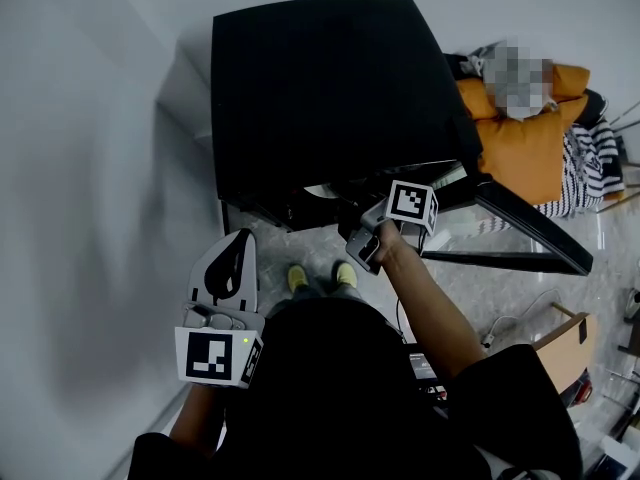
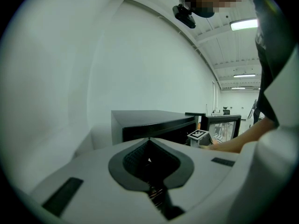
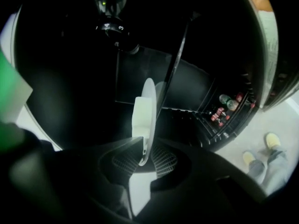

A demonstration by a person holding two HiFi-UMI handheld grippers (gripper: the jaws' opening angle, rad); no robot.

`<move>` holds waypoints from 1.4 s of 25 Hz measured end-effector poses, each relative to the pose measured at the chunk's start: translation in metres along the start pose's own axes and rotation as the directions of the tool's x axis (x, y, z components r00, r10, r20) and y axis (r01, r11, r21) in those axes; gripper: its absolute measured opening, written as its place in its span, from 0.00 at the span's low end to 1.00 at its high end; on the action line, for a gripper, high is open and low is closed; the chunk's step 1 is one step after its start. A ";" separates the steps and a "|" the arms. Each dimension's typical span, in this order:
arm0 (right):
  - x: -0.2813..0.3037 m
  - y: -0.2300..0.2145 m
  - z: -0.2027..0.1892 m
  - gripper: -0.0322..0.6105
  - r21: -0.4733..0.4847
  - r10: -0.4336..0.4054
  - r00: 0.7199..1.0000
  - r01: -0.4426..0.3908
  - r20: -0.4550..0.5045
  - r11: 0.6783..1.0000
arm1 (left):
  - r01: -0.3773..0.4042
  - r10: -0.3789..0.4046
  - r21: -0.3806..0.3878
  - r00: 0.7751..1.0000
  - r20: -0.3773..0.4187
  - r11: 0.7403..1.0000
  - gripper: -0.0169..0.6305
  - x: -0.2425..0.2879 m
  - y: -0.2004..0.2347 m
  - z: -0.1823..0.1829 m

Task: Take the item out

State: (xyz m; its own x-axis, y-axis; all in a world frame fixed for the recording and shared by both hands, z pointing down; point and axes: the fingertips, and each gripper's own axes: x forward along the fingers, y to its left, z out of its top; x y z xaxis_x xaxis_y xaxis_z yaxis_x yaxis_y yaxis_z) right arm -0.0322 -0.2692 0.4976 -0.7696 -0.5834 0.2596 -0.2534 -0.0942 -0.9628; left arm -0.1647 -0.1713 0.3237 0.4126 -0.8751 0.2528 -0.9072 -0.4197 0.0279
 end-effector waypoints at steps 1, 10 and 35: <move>-0.001 0.000 -0.001 0.14 0.004 -0.006 1.000 0.006 -0.003 1.000 | -0.002 0.002 -0.003 1.000 -0.002 1.000 0.04 0.000 0.001 -0.001; 0.002 0.000 -0.003 0.17 -0.025 0.049 0.999 -0.050 -0.008 0.998 | -0.006 0.006 -0.003 1.000 0.003 1.000 0.04 -0.002 0.004 -0.001; -0.046 0.020 -0.034 0.10 -0.019 0.058 0.996 -0.060 -0.069 0.998 | 0.081 -0.081 -0.025 0.997 0.003 0.996 0.04 0.007 -0.007 -0.003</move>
State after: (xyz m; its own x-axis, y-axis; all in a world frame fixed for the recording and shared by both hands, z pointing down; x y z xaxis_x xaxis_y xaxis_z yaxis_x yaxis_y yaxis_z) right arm -0.0223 -0.2169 0.4689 -0.8216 -0.5309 0.2075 -0.2181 -0.0435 -0.9749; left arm -0.1556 -0.1740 0.3281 0.4854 -0.8388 0.2467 -0.8724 -0.4834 0.0725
